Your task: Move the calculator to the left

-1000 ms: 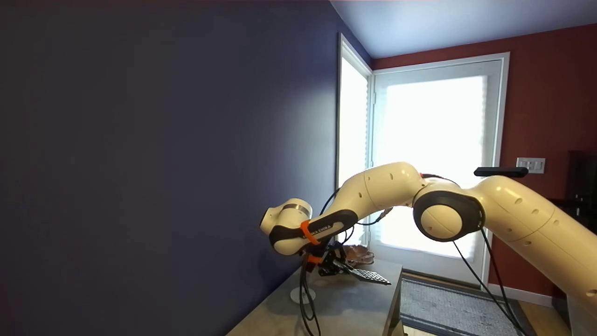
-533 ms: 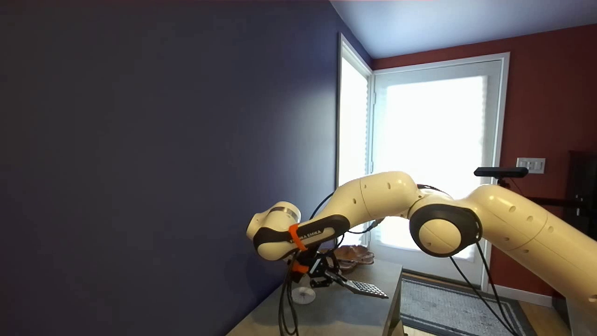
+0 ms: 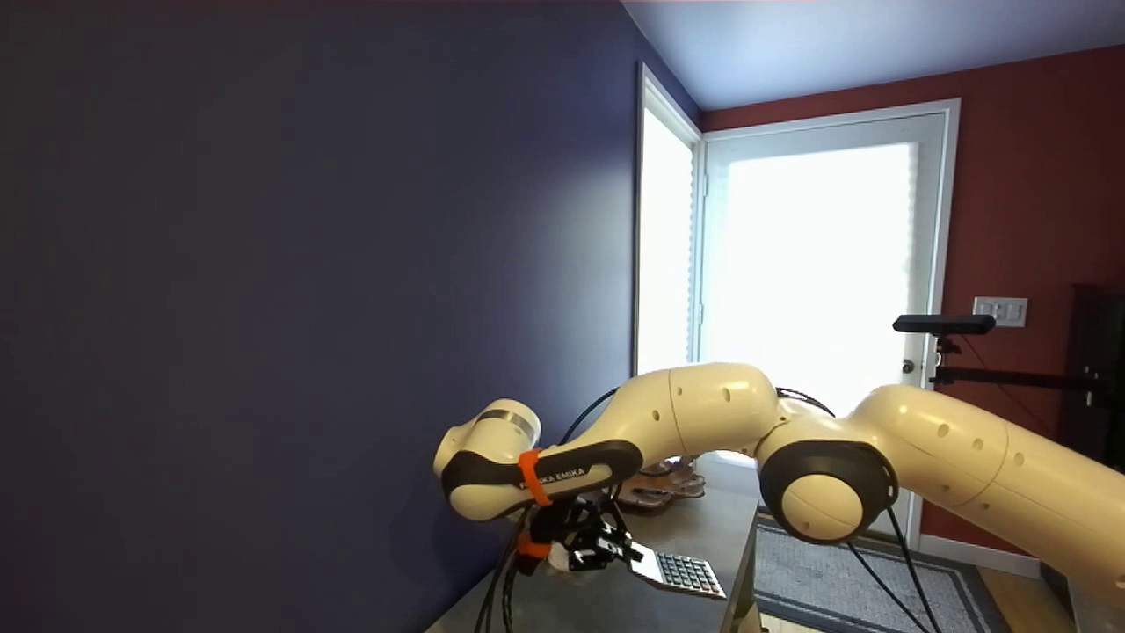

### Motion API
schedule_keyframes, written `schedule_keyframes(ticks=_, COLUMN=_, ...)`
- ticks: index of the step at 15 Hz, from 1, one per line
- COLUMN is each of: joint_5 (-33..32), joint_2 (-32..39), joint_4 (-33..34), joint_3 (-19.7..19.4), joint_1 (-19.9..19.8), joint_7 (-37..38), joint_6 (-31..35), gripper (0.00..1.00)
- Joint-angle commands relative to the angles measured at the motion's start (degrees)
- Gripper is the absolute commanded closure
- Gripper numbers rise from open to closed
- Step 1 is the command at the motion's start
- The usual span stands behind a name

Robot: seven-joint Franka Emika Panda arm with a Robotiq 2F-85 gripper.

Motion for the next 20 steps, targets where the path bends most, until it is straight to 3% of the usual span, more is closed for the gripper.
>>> schedule_keyframes(ticks=1, joint_5=0.0, joint_2=0.07, joint_4=-0.18, joint_3=0.0, joint_1=0.05, joint_7=0.0, joint_6=0.13, gripper=0.86)
schedule_keyframes(ticks=4, joint_5=-0.01, joint_2=0.05, joint_4=-0.25, joint_3=-0.02, joint_1=-0.16, joint_7=0.0, joint_6=0.14, gripper=0.86)
schedule_keyframes(ticks=5, joint_5=-0.01, joint_2=0.05, joint_4=-0.25, joint_3=-0.02, joint_1=-0.17, joint_7=0.0, joint_6=0.14, gripper=0.96)
schedule_keyframes(ticks=20, joint_5=-0.35, joint_2=3.3, joint_4=3.21, joint_3=-0.11, joint_1=1.55, joint_7=8.6, joint_6=16.92, gripper=0.96)
